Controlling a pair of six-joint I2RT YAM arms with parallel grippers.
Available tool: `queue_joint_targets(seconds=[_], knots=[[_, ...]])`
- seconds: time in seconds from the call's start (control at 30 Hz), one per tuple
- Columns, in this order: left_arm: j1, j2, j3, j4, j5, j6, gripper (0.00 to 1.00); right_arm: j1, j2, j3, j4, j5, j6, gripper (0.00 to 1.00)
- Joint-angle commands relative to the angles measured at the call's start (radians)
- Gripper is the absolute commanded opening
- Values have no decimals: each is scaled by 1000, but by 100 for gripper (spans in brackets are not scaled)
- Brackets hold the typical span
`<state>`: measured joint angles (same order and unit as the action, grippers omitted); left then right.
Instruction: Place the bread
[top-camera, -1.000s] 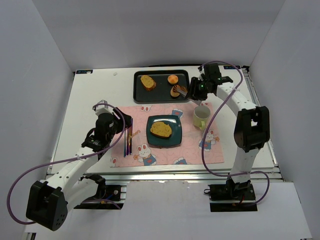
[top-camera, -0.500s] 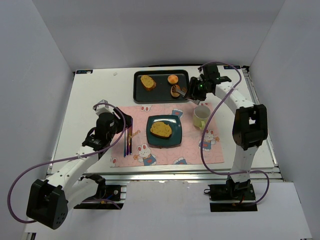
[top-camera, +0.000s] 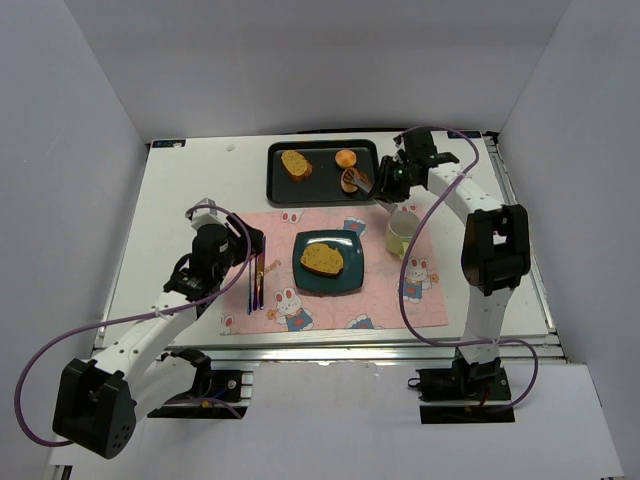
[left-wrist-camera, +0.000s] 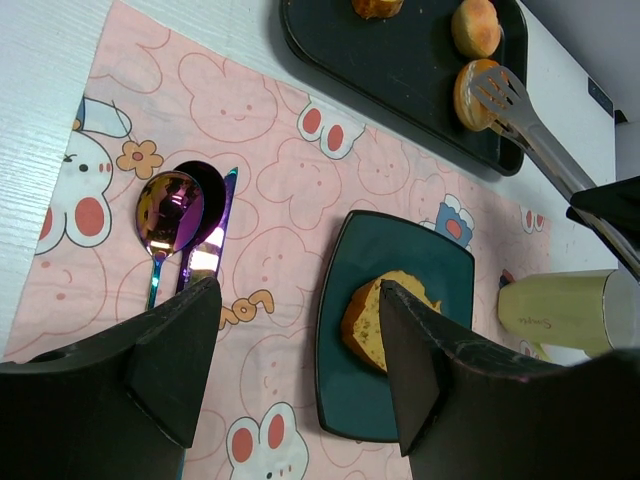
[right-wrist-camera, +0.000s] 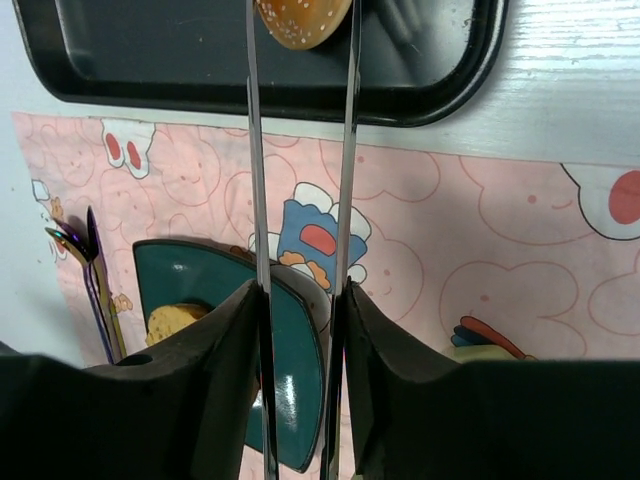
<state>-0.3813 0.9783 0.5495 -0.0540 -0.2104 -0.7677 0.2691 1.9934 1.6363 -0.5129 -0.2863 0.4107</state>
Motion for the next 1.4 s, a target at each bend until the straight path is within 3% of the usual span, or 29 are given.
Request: queue_joint_targets(seconds=[0.0, 0.17, 0.27, 0.3, 0.5, 0.73, 0.8, 1.03, 1.23, 1.37], knots=[[5, -10, 41, -10, -14, 2, 73, -14, -50, 40, 42, -48, -13, 24], [4, -18, 44, -7, -15, 2, 73, -41, -162, 27, 88, -224, -131, 12], [4, -20, 40, 2, -12, 2, 73, -48, -243, -22, 10, -387, -362, 5], [4, -20, 38, 3, -11, 4, 72, -47, -293, -45, -24, -408, -510, 2], [5, -23, 17, 29, 2, -2, 72, -42, -556, -386, -140, -269, -850, 0], [5, -12, -13, 75, 20, -18, 72, -41, -734, -582, -190, -197, -993, 9], [5, -7, -11, 80, 25, -18, 72, -41, -734, -592, -196, -191, -997, 10], [5, -6, -13, 83, 26, -15, 72, -37, -699, -616, -185, -186, -987, 31], [5, -24, -28, 79, 19, -16, 72, -31, -680, -618, -174, -209, -975, 39], [5, -27, -29, 75, 19, -16, 72, -25, -674, -613, -171, -218, -971, 50]])
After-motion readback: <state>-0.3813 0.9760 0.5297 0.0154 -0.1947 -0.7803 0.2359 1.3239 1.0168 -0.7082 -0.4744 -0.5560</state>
